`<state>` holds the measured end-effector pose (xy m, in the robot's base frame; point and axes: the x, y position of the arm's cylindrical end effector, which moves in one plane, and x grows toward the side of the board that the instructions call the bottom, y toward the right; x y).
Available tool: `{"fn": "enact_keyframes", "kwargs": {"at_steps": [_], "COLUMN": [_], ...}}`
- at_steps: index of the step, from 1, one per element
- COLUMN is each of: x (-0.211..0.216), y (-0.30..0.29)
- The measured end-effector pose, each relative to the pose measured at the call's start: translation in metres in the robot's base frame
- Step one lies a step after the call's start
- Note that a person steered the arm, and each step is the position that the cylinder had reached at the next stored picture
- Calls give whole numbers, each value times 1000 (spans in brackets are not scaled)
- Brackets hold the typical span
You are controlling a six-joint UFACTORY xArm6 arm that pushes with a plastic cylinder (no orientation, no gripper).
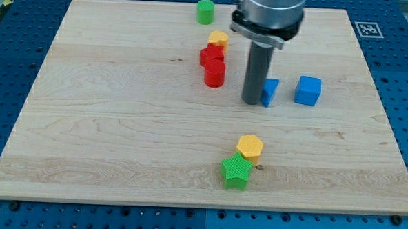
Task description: Move the yellow heart slightly left
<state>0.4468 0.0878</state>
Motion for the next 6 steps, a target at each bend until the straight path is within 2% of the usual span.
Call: {"fn": "enact_keyframes", "kwargs": {"at_steps": [2,4,6], "x": [-12,-92,-109], "y": [47,17,-45]}}
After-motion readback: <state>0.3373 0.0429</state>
